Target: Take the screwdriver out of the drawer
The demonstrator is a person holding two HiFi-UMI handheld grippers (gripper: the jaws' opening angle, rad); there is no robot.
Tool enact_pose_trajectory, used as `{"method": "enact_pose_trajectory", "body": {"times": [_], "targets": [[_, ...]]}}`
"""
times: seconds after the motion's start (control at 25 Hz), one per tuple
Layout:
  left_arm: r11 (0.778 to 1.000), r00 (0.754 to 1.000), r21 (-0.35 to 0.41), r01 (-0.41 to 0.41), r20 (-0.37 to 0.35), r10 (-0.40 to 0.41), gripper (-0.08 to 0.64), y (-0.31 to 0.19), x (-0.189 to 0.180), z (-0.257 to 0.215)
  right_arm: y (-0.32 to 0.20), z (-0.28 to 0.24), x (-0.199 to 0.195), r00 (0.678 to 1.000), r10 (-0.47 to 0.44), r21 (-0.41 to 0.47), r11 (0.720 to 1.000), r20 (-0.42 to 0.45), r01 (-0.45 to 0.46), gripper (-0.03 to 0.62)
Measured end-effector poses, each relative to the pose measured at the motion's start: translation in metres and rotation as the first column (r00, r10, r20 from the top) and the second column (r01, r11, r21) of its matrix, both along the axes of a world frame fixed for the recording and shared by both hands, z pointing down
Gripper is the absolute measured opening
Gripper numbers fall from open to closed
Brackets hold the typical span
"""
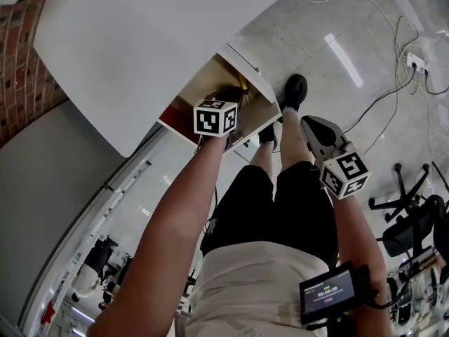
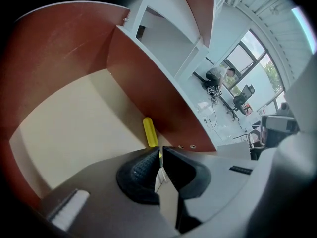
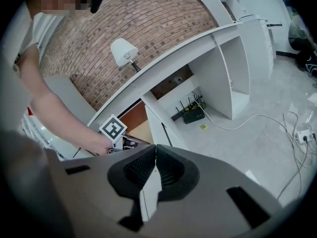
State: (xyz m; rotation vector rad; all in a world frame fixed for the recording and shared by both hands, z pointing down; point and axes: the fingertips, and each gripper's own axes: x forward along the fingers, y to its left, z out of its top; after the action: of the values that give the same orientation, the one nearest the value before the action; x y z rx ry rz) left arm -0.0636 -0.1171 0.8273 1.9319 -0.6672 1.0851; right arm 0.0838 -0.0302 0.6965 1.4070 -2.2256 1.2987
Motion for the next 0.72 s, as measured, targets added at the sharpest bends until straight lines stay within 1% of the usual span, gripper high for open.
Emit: {"method": "enact_pose_trajectory", "body": {"times": [0.08,0.16,0.28,0.48,0.72], "targets": [[1.000,1.000,0.001,-0.010,0.006,0.010,0.025,-0.002,0.001,0.003,0.001,0.000,0.000,1.000,0.009,-0.007,1.000,0.001,-0.009,0.006],[1.000,1.000,0.000,-0.020,0.015,0.020,0.057,-0.004,0.002,0.008,0.002,0.001,0.001,1.000,0.019,-0.015,1.000,0.003,-0.019,0.006],[0.999,0.999,0.001,-0.035,0.037,0.035,0.080,-0.008,0.004,0.015,0.003,0.003,0.003,1.000,0.027,-0.026,0.999,0.001,-0.027,0.006],[0.999,0.995,-0.003,-0.051,0.080,0.051,0.140,-0.013,0.003,0.029,0.009,0.010,0.008,0.999,0.035,-0.039,0.999,-0.009,-0.035,0.006],[0.996,0.986,0.015,-0.089,0.140,0.086,0.146,-0.012,0.006,0.039,0.018,0.017,0.017,0.998,0.057,-0.059,0.997,-0.022,-0.058,0.006]]}}
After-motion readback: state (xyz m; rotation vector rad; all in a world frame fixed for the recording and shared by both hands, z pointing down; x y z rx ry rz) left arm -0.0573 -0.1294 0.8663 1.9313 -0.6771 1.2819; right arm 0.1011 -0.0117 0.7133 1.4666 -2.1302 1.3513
